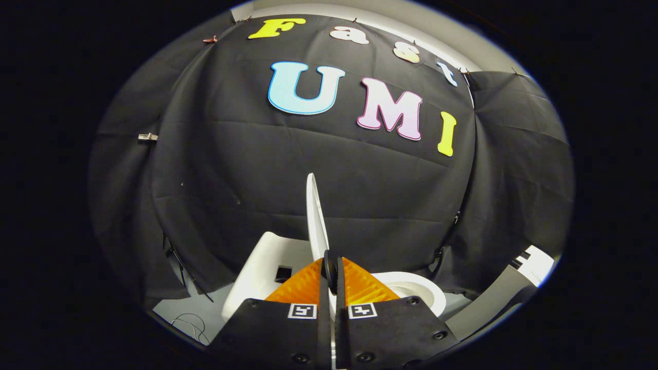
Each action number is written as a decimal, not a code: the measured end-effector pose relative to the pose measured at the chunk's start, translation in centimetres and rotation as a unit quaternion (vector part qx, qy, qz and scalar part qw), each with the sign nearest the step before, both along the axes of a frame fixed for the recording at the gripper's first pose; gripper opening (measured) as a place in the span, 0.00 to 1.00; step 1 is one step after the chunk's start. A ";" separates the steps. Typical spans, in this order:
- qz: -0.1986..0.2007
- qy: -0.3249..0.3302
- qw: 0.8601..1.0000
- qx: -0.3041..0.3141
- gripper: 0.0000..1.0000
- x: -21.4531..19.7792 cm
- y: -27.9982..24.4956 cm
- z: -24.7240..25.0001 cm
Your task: Open the toilet lid.
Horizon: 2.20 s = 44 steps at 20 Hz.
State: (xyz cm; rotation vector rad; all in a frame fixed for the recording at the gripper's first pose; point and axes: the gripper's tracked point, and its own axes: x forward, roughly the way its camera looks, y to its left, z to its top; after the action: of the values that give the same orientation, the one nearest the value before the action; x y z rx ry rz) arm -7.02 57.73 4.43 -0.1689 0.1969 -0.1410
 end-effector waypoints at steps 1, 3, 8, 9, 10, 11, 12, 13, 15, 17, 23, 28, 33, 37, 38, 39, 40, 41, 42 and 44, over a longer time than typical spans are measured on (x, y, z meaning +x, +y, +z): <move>0.002 -0.003 1.000 -0.003 0.08 0.1 0.1 0.1; 0.015 -0.002 1.000 -0.007 0.08 0.3 0.3 0.2; 0.068 -0.036 0.997 0.010 0.45 0.4 1.1 3.6; 0.080 -0.042 0.996 0.015 0.62 0.0 1.4 4.4; 0.086 -0.040 0.995 0.016 0.80 -0.1 1.6 4.9; 0.093 -0.030 0.995 0.017 0.97 -0.2 1.5 4.5; 0.102 -0.023 0.994 0.020 0.98 -0.4 1.8 4.2; 0.106 -0.017 0.994 0.018 0.99 -0.3 1.9 4.1; 0.111 -0.011 0.994 0.014 0.99 -0.4 1.5 3.9; 0.116 -0.014 0.993 0.020 0.99 -0.6 1.2 4.2; 0.140 -0.029 0.989 0.035 0.99 -1.3 -0.4 6.1; 0.165 -0.099 0.979 0.065 0.98 -1.4 -5.5 10.7; 0.140 -0.088 0.984 0.060 0.98 0.5 -14.5 10.0; 0.115 -0.092 0.988 0.046 0.98 1.8 -22.1 9.4; 0.106 -0.094 0.989 0.050 0.98 2.2 -24.3 9.2; 0.104 -0.097 0.989 0.051 0.98 2.4 -25.5 9.1; 0.098 -0.096 0.989 0.052 0.98 2.8 -27.3 8.7; 0.092 -0.093 0.990 0.052 0.98 3.3 -28.9 8.3; 0.090 -0.084 0.991 0.052 0.98 3.7 -30.4 7.4; 0.084 -0.084 0.992 0.042 0.99 4.2 -33.2 6.3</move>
State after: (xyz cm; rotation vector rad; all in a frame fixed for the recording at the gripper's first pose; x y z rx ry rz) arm -2.84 24.54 10.75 -0.0887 0.0210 0.0215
